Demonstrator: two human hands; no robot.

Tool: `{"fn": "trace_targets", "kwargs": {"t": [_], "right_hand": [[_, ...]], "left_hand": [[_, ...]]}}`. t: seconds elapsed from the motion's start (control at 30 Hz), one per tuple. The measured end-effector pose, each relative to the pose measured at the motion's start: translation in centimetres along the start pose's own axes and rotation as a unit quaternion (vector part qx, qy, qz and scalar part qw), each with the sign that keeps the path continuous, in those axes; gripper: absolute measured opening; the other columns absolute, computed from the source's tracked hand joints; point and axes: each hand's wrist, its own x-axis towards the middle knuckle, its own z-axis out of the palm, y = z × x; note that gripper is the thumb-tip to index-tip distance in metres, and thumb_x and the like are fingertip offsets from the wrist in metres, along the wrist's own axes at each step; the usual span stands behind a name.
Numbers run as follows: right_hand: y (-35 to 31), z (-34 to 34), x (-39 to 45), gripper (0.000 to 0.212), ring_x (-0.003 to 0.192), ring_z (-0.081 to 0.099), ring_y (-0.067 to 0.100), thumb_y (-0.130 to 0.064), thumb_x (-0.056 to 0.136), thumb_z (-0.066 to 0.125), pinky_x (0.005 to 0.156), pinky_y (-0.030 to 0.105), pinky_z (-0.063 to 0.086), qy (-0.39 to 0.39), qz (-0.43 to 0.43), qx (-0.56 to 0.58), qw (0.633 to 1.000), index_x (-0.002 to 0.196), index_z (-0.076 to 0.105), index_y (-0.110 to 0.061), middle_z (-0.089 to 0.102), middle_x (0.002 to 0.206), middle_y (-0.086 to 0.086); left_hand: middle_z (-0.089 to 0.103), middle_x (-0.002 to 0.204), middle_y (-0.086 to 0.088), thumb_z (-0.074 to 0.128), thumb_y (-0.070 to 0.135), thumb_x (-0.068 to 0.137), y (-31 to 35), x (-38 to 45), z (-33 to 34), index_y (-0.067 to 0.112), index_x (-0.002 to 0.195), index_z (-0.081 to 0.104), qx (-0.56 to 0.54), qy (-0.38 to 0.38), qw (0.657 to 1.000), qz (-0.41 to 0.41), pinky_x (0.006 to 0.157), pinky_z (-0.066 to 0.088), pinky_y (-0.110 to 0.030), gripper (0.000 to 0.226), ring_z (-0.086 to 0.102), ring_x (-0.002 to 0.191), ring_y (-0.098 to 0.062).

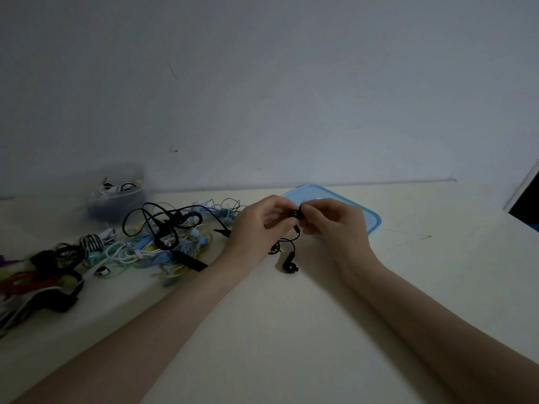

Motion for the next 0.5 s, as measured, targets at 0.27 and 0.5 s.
{"fn": "trace_targets", "kwargs": {"t": [0.27, 0.5], "right_hand": [[-0.24, 0.26, -0.47, 0.009, 0.066, 0.068, 0.009, -0.004, 0.086, 0.062, 0.063, 0.013, 0.05, -0.015, 0.021, 0.068, 0.997, 0.081, 0.069, -0.007, 0.071, 0.068, -0.005], [-0.33, 0.02, -0.55, 0.009, 0.057, 0.06, 0.01, -0.002, 0.084, 0.063, 0.063, 0.017, 0.051, -0.018, 0.05, 0.103, 0.993, 0.077, 0.068, -0.003, 0.067, 0.068, 0.005]], "left_hand": [[0.068, 0.079, 0.001, 0.069, 0.002, 0.079, -0.07, -0.23, -0.06, 0.027, 0.081, 0.065, -0.002, 0.031, 0.999, -0.009, 0.077, 0.053, -0.021, 0.025, 0.064, 0.072, -0.006], [0.069, 0.081, 0.0, 0.071, 0.005, 0.078, -0.11, -0.43, -0.07, 0.022, 0.083, 0.064, -0.02, 0.04, 0.999, -0.021, 0.077, 0.055, -0.024, 0.019, 0.068, 0.078, -0.011]]}}
